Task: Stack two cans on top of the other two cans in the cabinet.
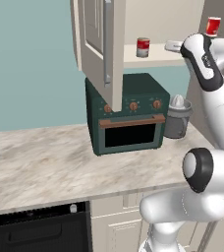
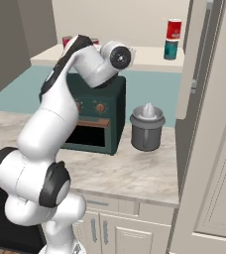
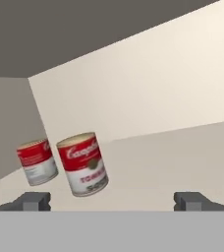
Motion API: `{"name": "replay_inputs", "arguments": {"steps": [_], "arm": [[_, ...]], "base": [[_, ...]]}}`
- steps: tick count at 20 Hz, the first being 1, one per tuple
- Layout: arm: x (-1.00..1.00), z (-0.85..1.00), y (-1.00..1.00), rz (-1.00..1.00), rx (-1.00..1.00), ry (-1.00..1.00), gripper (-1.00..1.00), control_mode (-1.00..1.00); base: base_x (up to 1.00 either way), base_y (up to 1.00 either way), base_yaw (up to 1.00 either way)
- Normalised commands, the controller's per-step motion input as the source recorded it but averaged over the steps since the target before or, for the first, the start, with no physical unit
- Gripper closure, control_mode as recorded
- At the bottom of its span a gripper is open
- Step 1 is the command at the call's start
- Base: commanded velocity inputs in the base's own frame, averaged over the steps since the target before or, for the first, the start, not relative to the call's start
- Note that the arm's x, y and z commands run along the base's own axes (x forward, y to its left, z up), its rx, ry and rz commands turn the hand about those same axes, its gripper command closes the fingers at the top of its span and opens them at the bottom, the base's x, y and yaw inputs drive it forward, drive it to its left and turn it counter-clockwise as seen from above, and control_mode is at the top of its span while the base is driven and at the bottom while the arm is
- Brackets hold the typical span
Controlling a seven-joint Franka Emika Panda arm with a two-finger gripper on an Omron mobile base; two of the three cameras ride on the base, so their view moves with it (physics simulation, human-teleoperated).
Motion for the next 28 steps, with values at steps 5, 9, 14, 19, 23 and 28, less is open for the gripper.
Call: {"name": "replay_inputs", "arguments": {"steps": [5,9,14,19,23,28], "arm": [[0.0,0.0,0.36,0.03,0.0,-0.09,-1.0,-1.0],[-0.01,0.0,0.49,0.0,-0.02,0.0,-1.0,-1.0],[0.0,0.0,0.5,0.0,-0.05,0.0,-1.0,-1.0],[0.0,0.0,0.33,0.0,-0.06,0.0,-1.0,-1.0],[0.0,0.0,0.12,0.0,-0.02,0.0,-1.0,-1.0],[0.01,0.0,0.0,0.0,0.0,0.0,-1.0,-1.0]], "base": [[0.0,0.0,0.0],[0.0,0.0,0.0],[0.0,0.0,0.0],[0.0,0.0,0.0],[0.0,0.0,0.0],[0.0,0.0,0.0]]}}
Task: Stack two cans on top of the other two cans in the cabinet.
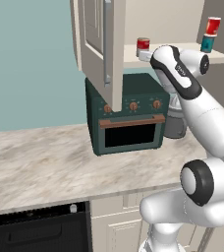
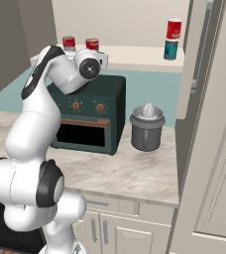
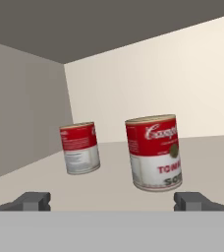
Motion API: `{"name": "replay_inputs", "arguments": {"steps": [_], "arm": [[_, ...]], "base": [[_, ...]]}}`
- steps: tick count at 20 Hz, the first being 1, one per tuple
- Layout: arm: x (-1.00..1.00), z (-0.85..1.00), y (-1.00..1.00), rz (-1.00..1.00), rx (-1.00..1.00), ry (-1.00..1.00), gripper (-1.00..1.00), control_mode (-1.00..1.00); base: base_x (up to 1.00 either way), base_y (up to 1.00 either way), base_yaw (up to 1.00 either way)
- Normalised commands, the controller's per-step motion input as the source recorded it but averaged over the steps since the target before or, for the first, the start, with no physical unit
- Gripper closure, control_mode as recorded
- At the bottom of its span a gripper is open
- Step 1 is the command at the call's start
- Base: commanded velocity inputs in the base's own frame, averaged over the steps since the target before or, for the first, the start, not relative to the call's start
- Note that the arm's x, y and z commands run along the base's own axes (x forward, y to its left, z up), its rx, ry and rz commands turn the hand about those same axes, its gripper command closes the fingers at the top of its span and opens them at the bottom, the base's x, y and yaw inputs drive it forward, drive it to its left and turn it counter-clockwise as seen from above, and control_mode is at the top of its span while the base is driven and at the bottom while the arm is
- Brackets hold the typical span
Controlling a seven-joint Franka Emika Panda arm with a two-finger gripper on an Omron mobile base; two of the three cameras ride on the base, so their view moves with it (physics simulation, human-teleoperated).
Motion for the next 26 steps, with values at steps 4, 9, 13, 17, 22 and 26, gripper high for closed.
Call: {"name": "replay_inputs", "arguments": {"steps": [4,9,13,17,22,26], "arm": [[0.08,0.0,0.0,0.0,0.0,0.0,-1.0,-1.0],[0.1,0.0,0.0,0.0,0.0,0.0,-1.0,-1.0],[0.11,0.0,0.0,0.0,0.0,0.0,-1.0,-1.0],[0.05,0.0,0.0,0.0,0.0,0.0,-1.0,-1.0],[0.06,0.0,0.0,0.0,0.0,0.0,-1.0,-1.0],[0.19,0.0,0.01,0.0,0.0,0.0,-1.0,-1.0]], "base": [[0.0,0.0,0.0],[0.0,0.0,0.0],[0.0,0.0,0.0],[0.0,0.0,0.0],[0.0,0.0,0.0],[0.0,0.0,0.0]]}}
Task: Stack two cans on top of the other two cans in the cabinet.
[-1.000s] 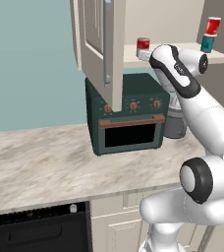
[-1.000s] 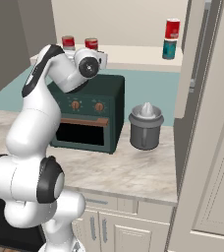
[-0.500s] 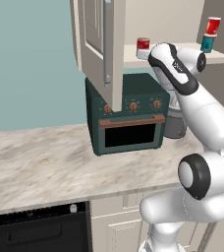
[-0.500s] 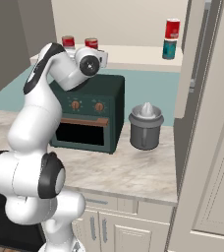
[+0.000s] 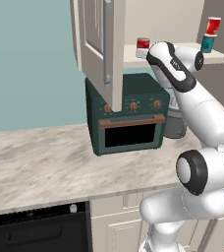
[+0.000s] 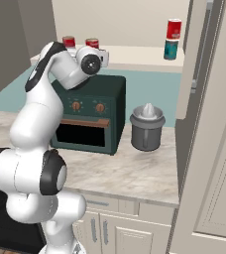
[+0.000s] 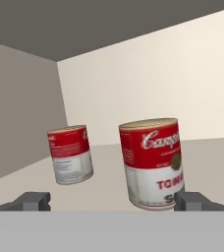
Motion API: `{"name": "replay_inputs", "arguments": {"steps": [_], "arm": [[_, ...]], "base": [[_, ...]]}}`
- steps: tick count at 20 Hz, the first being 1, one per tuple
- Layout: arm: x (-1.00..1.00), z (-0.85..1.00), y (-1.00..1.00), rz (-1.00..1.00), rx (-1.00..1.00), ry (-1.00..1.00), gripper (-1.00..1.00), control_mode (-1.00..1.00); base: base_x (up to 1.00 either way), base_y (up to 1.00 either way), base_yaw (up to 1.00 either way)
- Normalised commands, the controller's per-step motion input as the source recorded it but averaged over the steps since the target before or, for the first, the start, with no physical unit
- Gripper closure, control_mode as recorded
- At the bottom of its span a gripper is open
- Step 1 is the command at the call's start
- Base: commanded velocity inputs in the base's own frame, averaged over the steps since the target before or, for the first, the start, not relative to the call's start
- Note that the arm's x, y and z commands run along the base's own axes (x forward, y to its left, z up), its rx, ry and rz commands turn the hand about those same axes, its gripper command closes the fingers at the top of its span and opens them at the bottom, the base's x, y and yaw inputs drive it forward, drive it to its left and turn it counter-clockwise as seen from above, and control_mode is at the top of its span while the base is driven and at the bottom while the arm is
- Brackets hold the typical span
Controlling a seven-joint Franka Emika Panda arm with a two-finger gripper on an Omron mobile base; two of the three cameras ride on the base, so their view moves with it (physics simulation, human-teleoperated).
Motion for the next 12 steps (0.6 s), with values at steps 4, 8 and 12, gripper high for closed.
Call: {"name": "replay_inputs", "arguments": {"steps": [4,8,12], "arm": [[0.24,0.0,0.0,0.0,0.0,0.0,-1.0,-1.0],[0.18,0.0,-0.02,0.0,0.0,0.0,-1.0,-1.0],[0.06,0.0,-0.01,0.0,-0.01,0.0,-1.0,-1.0]], "base": [[0.0,0.0,0.0],[0.0,0.0,0.0],[0.0,0.0,0.0]]}}
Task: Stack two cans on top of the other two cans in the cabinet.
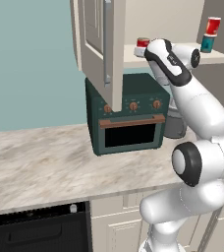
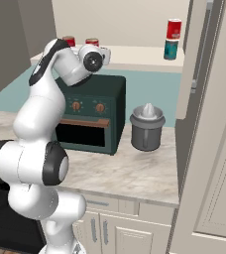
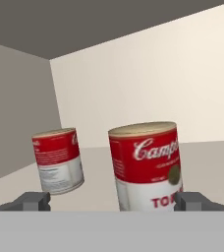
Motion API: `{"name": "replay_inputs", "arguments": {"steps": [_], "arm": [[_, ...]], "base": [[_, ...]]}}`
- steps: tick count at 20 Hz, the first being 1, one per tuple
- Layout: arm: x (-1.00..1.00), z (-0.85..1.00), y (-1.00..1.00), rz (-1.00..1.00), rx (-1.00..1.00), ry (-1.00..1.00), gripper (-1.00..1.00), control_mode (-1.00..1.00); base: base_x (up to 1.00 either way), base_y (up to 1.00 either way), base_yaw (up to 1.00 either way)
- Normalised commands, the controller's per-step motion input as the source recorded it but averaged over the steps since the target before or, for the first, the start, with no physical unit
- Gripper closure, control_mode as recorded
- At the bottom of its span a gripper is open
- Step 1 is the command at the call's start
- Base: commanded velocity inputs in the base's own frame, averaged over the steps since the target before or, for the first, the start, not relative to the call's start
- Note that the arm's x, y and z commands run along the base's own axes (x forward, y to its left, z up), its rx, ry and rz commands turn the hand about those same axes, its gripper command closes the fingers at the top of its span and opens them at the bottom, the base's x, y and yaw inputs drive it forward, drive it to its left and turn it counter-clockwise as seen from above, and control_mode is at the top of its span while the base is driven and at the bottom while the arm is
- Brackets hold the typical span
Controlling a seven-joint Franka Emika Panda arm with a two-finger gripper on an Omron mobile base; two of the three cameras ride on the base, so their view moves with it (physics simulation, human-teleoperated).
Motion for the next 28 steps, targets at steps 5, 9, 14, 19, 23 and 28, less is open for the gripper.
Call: {"name": "replay_inputs", "arguments": {"steps": [5,9,14,19,23,28], "arm": [[0.0,0.0,0.0,0.0,-0.03,0.0,-1.0,-1.0],[0.0,0.0,-0.01,0.0,-0.05,0.0,-1.0,-1.0],[0.0,0.0,-0.01,0.0,-0.04,0.0,-1.0,-1.0],[0.01,0.0,-0.01,0.0,-0.01,0.0,-1.0,-1.0],[0.06,0.0,-0.09,0.0,0.0,0.0,-1.0,-1.0],[0.07,0.0,-0.14,0.0,0.0,0.0,-1.0,-1.0]], "base": [[0.0,0.0,0.0],[0.0,0.0,0.0],[0.0,0.0,0.0],[0.0,0.0,0.0],[0.0,0.0,0.0],[0.0,0.0,0.0]]}}
